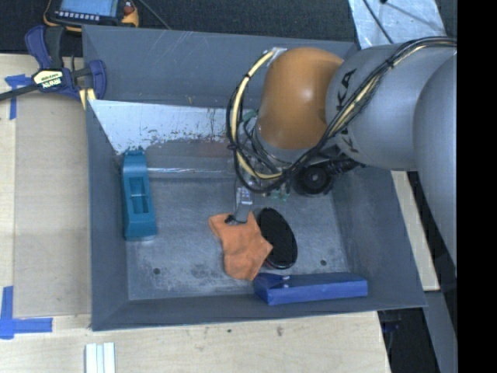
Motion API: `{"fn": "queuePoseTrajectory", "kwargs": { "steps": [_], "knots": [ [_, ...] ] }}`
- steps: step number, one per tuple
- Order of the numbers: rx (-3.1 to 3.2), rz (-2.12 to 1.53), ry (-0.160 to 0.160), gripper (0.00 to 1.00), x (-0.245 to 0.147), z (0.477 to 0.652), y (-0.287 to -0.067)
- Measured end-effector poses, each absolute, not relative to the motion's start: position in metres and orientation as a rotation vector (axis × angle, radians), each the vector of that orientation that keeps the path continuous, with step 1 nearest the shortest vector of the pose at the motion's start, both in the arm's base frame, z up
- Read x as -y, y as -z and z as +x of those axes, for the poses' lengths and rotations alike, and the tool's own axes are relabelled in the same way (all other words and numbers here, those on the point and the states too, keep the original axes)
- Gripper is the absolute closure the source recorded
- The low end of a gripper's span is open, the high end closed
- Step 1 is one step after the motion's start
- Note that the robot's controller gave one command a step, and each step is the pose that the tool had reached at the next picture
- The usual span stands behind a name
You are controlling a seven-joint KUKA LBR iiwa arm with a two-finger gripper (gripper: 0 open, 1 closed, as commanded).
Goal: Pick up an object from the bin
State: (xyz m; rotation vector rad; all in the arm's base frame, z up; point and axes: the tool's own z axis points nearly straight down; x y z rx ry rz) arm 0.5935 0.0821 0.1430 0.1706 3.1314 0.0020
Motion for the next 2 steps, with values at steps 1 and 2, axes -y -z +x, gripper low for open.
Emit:
{"fn": "queuePoseTrajectory", "kwargs": {
  "steps": [1,2],
  "knots": [
    [-3.087,0.575,0.000,0.00,-0.024,0.571,-0.131],
    [-3.138,0.137,0.000,0.00,-0.008,0.574,-0.120]
  ]
}}
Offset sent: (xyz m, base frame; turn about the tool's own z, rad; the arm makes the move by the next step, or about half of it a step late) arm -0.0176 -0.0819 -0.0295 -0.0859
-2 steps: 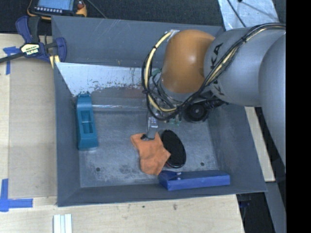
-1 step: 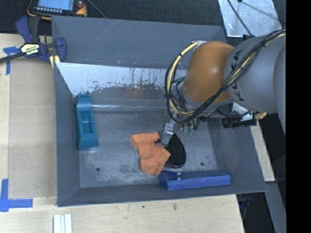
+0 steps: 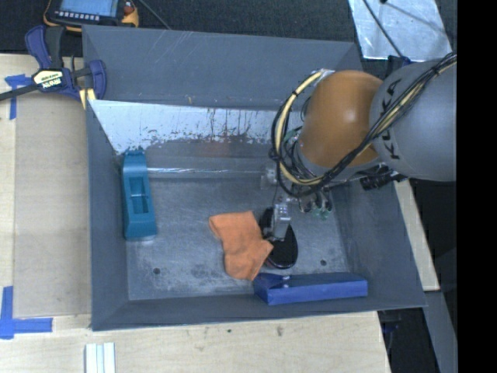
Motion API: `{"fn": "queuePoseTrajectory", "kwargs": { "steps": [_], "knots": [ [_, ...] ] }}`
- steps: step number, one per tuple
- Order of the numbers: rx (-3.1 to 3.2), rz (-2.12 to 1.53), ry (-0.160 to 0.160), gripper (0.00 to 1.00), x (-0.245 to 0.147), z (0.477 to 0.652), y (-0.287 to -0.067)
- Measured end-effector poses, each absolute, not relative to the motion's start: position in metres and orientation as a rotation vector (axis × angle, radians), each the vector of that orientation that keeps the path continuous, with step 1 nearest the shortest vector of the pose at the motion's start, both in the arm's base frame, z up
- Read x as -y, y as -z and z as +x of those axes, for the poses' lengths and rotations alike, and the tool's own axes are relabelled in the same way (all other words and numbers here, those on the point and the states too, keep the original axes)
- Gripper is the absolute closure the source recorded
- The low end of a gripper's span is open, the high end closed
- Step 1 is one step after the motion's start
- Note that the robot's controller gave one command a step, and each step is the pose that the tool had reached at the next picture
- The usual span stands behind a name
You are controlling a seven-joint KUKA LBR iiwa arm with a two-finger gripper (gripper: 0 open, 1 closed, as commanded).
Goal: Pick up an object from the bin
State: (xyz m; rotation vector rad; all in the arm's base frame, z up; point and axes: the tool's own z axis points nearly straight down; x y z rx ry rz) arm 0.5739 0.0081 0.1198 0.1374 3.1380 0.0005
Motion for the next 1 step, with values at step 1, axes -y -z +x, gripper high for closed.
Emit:
{"fn": "queuePoseTrajectory", "kwargs": {
  "steps": [1],
  "knots": [
    [-3.121,-0.063,-0.002,0.00,0.0248,0.5308,-0.0832]
  ]
}}
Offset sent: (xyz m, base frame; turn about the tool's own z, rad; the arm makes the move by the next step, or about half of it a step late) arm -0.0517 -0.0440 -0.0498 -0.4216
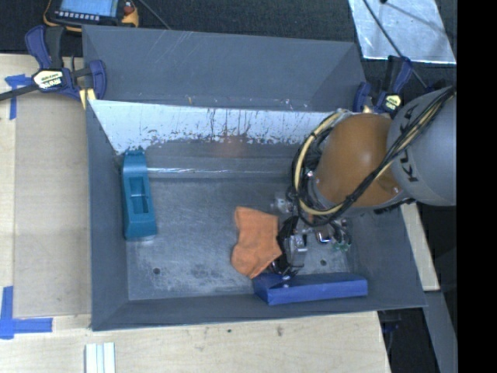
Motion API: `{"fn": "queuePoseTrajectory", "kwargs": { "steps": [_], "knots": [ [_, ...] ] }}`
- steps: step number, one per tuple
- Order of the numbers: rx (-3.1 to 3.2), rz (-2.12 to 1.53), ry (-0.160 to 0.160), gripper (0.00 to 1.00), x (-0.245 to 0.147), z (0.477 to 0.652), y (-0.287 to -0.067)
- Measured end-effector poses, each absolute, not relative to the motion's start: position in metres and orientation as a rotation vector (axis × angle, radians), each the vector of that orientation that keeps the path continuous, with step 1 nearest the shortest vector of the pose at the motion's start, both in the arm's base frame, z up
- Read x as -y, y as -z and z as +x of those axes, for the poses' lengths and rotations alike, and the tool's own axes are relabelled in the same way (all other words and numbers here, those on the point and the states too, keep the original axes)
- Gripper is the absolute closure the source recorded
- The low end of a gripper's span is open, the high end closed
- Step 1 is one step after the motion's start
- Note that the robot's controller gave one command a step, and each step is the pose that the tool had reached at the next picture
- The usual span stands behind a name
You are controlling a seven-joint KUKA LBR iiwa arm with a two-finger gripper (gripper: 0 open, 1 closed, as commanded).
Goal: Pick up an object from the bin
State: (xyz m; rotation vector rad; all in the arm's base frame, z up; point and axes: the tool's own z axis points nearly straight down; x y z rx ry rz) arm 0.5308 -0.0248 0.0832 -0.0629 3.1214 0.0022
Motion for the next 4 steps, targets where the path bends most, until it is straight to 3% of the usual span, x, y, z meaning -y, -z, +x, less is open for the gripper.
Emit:
{"fn": "queuePoseTrajectory", "kwargs": {
  "steps": [1,4],
  "knots": [
    [-3.108,-0.386,0.002,1.00,0.036,0.517,-0.076],
    [-3.106,-0.435,0.000,1.00,0.036,0.517,-0.087]
  ]
}}
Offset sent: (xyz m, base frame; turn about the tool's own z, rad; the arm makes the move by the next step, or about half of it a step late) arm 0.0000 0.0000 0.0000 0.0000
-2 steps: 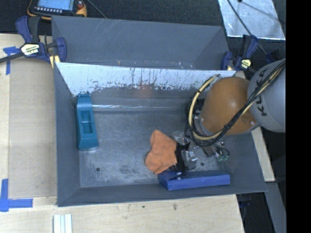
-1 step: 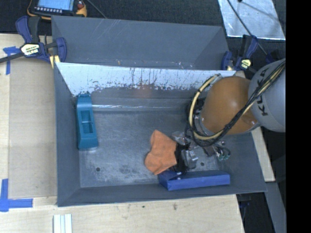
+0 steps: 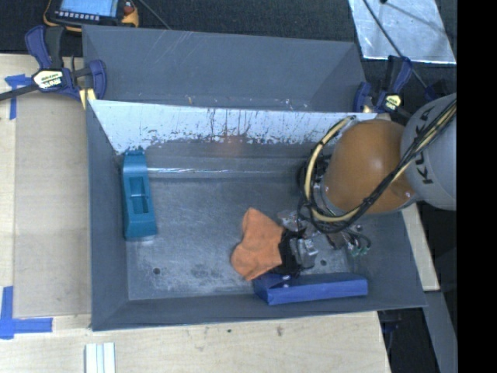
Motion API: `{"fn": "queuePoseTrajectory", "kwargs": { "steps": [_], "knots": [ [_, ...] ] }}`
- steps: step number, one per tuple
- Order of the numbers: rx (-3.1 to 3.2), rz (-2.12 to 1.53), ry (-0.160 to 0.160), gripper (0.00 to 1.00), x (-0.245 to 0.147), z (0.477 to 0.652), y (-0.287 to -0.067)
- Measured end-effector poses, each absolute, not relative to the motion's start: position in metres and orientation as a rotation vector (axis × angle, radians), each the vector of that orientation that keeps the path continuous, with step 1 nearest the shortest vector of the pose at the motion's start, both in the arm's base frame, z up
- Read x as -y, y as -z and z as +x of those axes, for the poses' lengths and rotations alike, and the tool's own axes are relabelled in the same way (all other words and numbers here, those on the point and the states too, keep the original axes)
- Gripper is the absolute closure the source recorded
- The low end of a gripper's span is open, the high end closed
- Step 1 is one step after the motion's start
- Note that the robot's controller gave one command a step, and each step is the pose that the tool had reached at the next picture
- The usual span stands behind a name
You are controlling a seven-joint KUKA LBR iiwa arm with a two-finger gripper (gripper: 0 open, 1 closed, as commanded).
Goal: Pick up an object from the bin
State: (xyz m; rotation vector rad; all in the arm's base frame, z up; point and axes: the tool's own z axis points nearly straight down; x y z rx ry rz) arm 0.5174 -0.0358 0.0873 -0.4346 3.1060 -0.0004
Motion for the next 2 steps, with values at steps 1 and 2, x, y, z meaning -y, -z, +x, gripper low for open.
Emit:
{"fn": "queuePoseTrajectory", "kwargs": {
  "steps": [1,2],
  "knots": [
    [-3.111,-0.423,0.000,1.00,0.036,0.517,-0.105],
    [-3.106,-0.440,0.001,1.00,0.036,0.518,-0.116]
  ]
}}
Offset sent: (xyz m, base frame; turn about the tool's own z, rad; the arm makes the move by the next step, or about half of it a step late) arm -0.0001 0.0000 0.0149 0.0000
